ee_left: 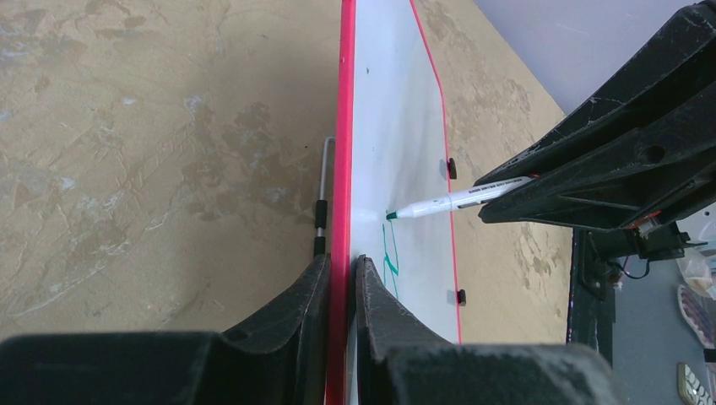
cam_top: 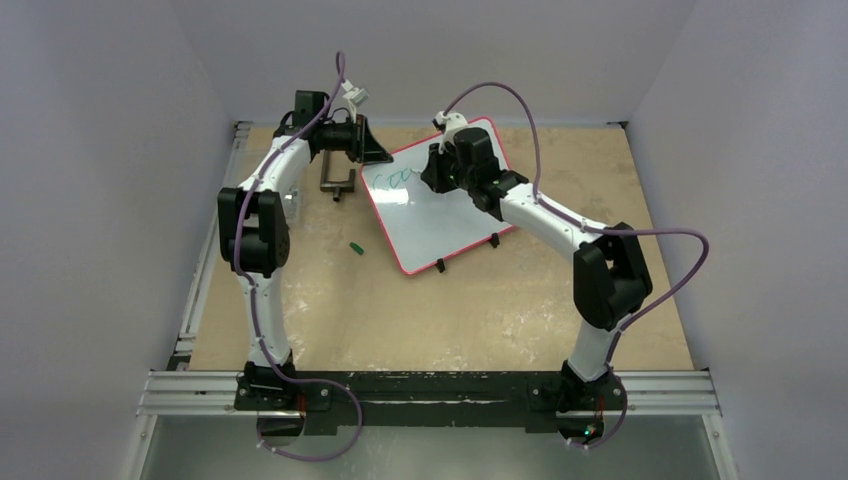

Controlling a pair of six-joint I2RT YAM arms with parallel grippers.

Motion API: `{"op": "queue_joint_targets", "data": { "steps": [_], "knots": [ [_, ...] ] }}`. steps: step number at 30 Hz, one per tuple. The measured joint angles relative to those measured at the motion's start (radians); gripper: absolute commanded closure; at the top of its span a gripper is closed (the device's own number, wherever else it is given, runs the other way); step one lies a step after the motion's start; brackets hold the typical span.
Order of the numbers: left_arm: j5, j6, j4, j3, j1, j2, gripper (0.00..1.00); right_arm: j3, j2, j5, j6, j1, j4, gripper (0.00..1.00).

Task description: Write a sentence on the whiteboard

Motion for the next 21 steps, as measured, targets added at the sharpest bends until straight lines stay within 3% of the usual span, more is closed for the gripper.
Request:
{"op": "queue_joint_targets", "data": {
  "steps": [21],
  "knots": [
    [-0.001,0.0,0.014,-0.011,0.0,-0.004,1.0,0.039,0.028,-0.028,0.0,-0.001,-0.003,1.0]
  ]
}}
